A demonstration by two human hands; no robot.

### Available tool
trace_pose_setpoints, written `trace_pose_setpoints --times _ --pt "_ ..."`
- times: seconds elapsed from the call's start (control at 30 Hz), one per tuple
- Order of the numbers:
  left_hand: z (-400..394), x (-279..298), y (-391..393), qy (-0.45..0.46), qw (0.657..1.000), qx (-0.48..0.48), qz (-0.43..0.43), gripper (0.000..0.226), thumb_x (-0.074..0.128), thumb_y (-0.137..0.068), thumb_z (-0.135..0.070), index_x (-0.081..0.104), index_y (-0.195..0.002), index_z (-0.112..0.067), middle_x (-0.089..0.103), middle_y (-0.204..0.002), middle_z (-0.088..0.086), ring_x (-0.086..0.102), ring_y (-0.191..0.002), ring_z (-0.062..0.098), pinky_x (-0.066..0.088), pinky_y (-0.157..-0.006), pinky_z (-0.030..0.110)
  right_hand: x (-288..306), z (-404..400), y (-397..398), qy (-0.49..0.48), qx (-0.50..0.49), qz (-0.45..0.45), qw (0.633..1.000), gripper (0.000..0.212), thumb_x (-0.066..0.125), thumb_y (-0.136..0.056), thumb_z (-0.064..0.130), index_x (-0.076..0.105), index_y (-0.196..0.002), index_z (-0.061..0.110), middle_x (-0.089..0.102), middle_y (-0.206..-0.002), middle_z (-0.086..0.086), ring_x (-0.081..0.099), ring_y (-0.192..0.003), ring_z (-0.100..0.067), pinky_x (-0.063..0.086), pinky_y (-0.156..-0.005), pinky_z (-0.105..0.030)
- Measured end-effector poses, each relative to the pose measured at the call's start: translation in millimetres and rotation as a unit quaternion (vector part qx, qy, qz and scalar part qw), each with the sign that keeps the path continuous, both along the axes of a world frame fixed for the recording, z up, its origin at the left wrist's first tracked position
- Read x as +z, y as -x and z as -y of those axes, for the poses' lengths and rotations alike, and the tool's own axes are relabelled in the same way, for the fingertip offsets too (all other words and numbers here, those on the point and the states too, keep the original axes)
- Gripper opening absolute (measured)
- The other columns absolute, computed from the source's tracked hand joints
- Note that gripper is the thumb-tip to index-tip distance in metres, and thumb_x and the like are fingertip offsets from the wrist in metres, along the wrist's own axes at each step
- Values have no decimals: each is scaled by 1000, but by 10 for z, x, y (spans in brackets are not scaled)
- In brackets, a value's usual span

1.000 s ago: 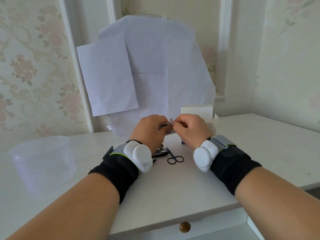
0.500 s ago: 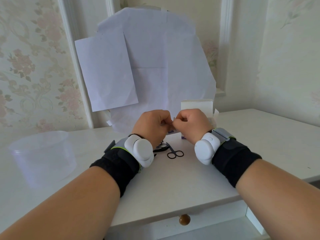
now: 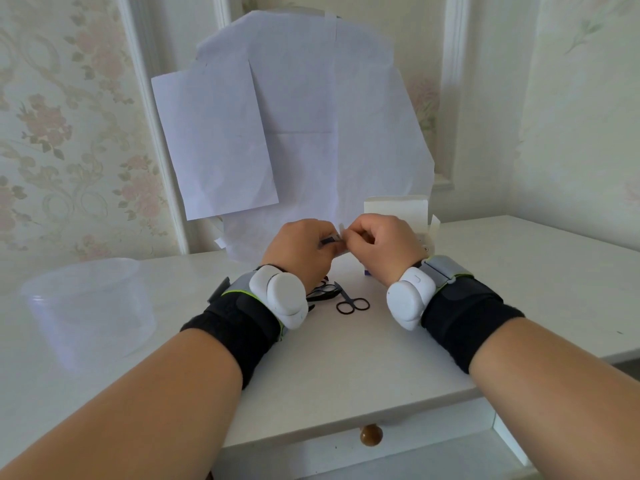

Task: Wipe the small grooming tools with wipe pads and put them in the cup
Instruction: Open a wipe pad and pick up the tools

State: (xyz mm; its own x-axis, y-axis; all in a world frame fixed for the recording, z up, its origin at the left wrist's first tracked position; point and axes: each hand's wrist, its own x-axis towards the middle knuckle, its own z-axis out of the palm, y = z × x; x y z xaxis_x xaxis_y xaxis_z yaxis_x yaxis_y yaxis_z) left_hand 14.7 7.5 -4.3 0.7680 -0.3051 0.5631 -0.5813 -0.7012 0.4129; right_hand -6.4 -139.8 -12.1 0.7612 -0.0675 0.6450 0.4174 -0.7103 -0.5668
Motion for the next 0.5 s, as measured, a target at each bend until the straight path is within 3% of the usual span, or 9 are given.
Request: trace_pose_setpoints --times 0.13,0.3,0.43,0.5 --pt "-30 -4 -18 16 1000 -7 -4 25 66 -87 -31 64 -75 -10 63 -72 3 55 -70 20 44 -62 27 -23 -8 -19 34 -1 -13 999 16 58 -94 25 69 -85 18 54 -61 14 50 -57 -2 38 -54 -18" --pt "-43 -20 0 22 999 -33 -3 26 69 -85 -27 58 -62 -20 54 -64 -5 47 -62 11 34 -55 13 -18 -9 -15 63 -3 -20 998 14 59 -92 20 68 -82 16 57 -64 9 52 -63 -12 40 -57 -22" --pt "-3 -14 13 -10 997 -48 53 23 67 -86 -28 60 -67 -19 59 -70 -2 53 -70 19 46 -65 33 27 -11 22 -8 -3 -35 999 15 59 -87 12 68 -77 5 56 -59 3 52 -58 -17 46 -59 -26" --pt "33 -8 40 -19 994 -55 95 22 64 -87 -29 62 -69 -18 54 -69 -4 51 -70 20 47 -64 37 51 18 39 -82 10 -70 994 21 58 -86 10 62 -66 7 51 -55 -2 47 -52 -16 41 -48 -22"
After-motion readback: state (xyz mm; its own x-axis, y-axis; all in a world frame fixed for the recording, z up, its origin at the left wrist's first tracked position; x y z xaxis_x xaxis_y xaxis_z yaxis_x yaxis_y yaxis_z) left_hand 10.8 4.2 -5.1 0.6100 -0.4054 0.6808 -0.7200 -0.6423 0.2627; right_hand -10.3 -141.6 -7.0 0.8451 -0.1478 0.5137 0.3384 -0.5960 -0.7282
